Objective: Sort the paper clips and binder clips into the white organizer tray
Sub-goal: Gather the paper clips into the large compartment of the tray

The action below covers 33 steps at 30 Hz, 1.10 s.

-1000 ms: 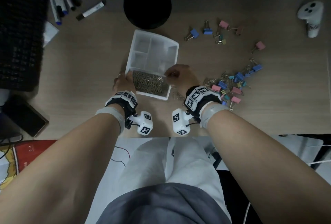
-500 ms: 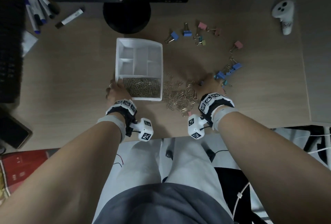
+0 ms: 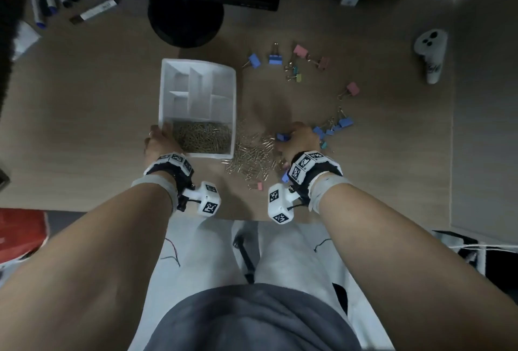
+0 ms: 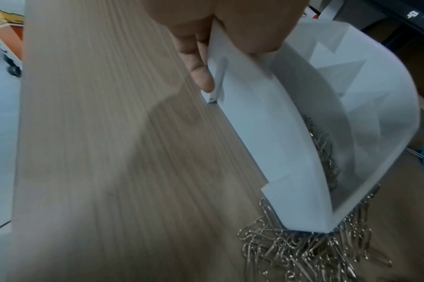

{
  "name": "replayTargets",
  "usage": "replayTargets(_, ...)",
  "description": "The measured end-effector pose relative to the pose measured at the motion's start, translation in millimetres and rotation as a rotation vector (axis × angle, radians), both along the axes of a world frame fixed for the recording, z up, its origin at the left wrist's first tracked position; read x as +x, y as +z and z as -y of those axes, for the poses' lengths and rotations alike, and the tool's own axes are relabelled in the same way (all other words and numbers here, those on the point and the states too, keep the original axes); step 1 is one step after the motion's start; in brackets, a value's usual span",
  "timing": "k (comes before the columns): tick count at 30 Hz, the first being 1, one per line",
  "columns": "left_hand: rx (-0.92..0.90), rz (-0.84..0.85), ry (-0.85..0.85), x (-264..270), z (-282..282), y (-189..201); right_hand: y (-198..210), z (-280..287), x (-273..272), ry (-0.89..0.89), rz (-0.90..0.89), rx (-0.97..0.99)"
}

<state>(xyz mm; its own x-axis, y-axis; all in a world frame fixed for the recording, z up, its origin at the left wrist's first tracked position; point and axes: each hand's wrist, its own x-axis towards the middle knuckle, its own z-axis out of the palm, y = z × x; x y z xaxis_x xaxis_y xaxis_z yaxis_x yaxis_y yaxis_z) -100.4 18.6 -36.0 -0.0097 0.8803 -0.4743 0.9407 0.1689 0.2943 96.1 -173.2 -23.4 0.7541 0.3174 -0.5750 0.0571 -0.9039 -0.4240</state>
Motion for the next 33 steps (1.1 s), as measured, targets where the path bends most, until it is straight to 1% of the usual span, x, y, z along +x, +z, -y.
replayTargets(2, -0.005, 0.017, 0.04, 3.6, 0.6, 2.7, 7.2, 1.9, 9.9, 0.005, 0.005, 0.036)
replayTargets(5, 0.01, 0.024, 0.055, 5.1, 3.0, 3.6, 12.6, 0.1, 23.5, 0.038, 0.008, 0.115)
replayTargets(10, -0.006, 0.038, 0.071, 5.6, 2.2, 3.9, 17.7, -17.0, 38.7, -0.049, -0.025, 0.154)
replayTargets(13, -0.001, 0.021, 0.057, 5.9, 2.6, 4.9, 23.0, -35.5, 46.0, -0.072, -0.03, 0.217)
replayTargets(17, -0.011, 0.016, 0.031, 3.6, 1.9, 4.0, 26.5, -61.3, 61.7, -0.129, 0.029, 0.291)
replayTargets(18, -0.012, 0.013, 0.028, 2.5, 1.4, 3.8, 22.7, -62.8, 65.3, -0.124, 0.028, 0.266)
replayTargets(20, -0.011, 0.016, 0.033, 1.5, 0.1, 2.3, 10.7, -57.9, 69.6, -0.042, -0.008, 0.163)
replayTargets(23, -0.016, 0.016, 0.039, 1.9, -0.3, 0.8, -12.7, -40.9, 65.6, 0.156, -0.001, -0.117)
replayTargets(24, -0.016, 0.016, 0.04, 2.0, -0.3, 0.2, -19.7, -36.5, 62.3, 0.204, 0.014, -0.182)
replayTargets(26, -0.011, 0.011, 0.04, 1.6, -0.1, -0.4, -26.2, -32.2, 51.8, 0.236, 0.034, -0.203)
replayTargets(28, -0.01, 0.008, 0.045, 1.7, 0.2, -0.8, -31.7, -30.7, 43.3, 0.253, 0.1, -0.191)
replayTargets(30, -0.013, 0.006, 0.053, 2.0, 0.9, -0.2, -34.0, -30.3, 37.5, 0.267, 0.165, -0.219)
replayTargets(33, -0.005, -0.011, 0.051, 3.1, 2.3, 1.4, -31.6, -35.5, 35.2, 0.193, 0.182, -0.198)
